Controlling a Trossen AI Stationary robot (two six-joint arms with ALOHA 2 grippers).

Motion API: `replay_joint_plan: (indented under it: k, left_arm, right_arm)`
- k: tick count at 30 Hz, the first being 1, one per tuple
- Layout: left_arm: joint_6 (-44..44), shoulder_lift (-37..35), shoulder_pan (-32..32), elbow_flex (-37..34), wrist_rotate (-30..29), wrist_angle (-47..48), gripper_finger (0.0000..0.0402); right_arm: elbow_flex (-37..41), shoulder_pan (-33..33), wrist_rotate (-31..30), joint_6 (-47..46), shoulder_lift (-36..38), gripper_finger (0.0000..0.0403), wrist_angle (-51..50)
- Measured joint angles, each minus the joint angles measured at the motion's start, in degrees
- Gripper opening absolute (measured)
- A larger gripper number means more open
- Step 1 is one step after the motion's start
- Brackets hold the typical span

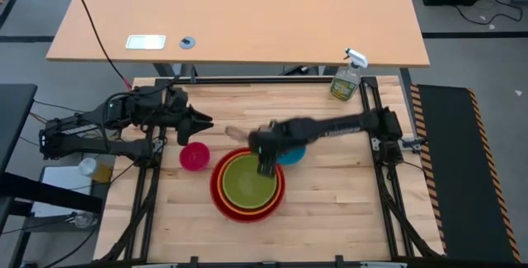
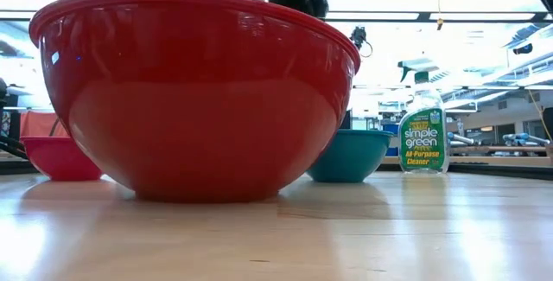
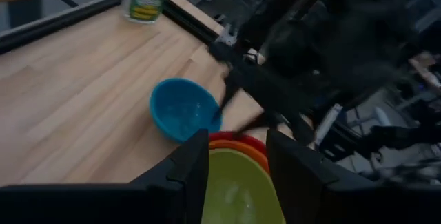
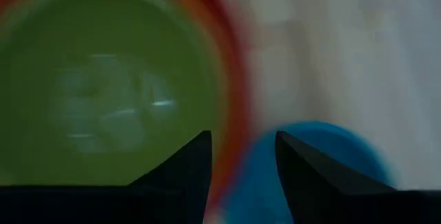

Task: Nest bowls inside each other
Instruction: Stack the blue bowl on top of the green bowl

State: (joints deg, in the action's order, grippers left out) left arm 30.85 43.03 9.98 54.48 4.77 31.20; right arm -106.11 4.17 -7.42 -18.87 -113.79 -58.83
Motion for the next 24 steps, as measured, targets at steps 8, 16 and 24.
replay_joint_plan:
  k: [8,16,24]
  left_arm:
    - [0.92,0.09,0.02,0.00,-5.67,0.36,0.0148]
    - [3.14,0.64,0.02,0.00,-10.12,0.57,0.0148]
    - [4.50,5.16,0.02,-1.08,-10.16,0.58,0.0148]
  right_arm:
    - [2.16,-11.91,0.61,15.90,1.15,0.0193,-8.16]
    - [13.10,-20.50,9.74,30.26,1.08,0.0264,-7.31]
    - [22.34,-23.20,11.56,35.08,1.06,0.0248,-0.30]
